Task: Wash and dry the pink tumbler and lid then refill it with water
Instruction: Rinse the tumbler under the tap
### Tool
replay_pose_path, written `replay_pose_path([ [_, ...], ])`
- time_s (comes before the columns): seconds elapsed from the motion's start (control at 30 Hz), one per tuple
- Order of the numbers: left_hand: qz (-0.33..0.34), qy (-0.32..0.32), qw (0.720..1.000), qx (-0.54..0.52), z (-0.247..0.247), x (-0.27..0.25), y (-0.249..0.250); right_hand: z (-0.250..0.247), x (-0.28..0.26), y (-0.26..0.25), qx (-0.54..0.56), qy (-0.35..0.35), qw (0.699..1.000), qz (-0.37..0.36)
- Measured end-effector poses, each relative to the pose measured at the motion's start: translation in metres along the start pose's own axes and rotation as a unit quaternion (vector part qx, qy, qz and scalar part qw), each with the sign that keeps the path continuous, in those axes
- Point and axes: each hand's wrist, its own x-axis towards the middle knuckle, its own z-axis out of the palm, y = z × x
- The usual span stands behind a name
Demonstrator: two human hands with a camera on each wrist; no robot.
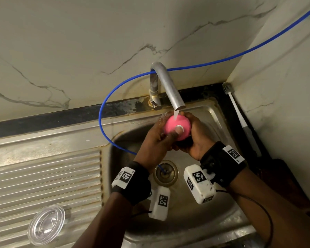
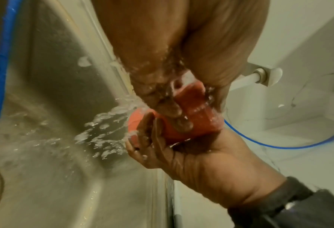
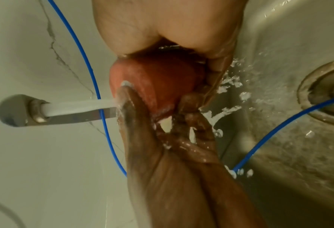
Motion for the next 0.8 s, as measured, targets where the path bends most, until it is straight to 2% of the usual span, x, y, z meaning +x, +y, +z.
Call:
replay_pose_path([
  [0.13,0.004,0.068,0.998,0.015,0.006,0.004,-0.006,0.002,0.000,0.009,-0.020,0.016,1.000,-0.014],
  [0.27,-0.001,0.157,0.988,0.010,0.008,0.012,-0.007,-0.004,0.001,0.021,-0.089,0.038,0.994,-0.043],
  [0.33,-0.056,0.205,0.976,-0.041,0.000,0.016,-0.007,-0.009,-0.003,0.025,-0.108,0.051,0.988,-0.095],
  [0.4,-0.142,0.229,0.958,-0.101,-0.011,0.017,-0.013,-0.014,-0.007,0.027,-0.114,0.045,0.980,-0.159],
  [0.5,-0.243,0.213,0.926,-0.196,-0.020,0.012,-0.018,-0.017,-0.009,0.027,-0.158,0.018,0.953,-0.257],
  [0.57,-0.260,0.193,0.924,-0.205,-0.019,0.009,-0.021,-0.017,-0.007,0.026,-0.225,0.001,0.920,-0.319],
  [0.67,-0.267,0.190,0.919,-0.221,-0.017,0.009,-0.024,-0.018,-0.007,0.019,-0.354,-0.039,0.852,-0.383],
  [0.77,-0.291,0.200,0.891,-0.287,-0.024,0.012,-0.025,-0.023,-0.008,0.005,-0.491,-0.145,0.774,-0.373],
  [0.8,-0.298,0.192,0.886,-0.299,-0.027,0.013,-0.026,-0.024,-0.008,0.001,-0.552,-0.176,0.735,-0.353],
])
